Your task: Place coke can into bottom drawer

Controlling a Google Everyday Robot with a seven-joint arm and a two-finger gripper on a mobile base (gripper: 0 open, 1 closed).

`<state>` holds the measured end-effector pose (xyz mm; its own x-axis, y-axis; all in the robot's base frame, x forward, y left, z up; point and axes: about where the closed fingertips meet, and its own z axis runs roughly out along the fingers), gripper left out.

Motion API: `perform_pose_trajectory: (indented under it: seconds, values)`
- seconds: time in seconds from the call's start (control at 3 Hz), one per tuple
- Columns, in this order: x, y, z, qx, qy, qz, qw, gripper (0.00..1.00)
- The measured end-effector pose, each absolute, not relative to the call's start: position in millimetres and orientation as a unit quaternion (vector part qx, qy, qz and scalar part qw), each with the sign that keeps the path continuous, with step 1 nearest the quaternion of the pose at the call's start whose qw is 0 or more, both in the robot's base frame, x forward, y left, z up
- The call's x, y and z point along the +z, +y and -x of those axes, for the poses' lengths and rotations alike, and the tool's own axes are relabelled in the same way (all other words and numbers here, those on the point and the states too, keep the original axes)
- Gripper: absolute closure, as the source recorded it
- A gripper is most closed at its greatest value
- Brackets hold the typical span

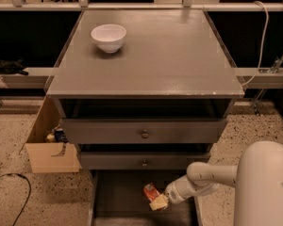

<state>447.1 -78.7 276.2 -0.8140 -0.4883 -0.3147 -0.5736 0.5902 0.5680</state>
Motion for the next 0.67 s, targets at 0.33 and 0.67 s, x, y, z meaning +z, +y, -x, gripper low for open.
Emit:
perform_pose_trajectory:
  seconds: [0.33,0.67]
  values:
    - [255.9,-75.5,-457.5,0.316,0.901,0.289,0.07,1.0]
    - [256.1,-74.9,-457.3,0.316,0.901,0.289,0.07,1.0]
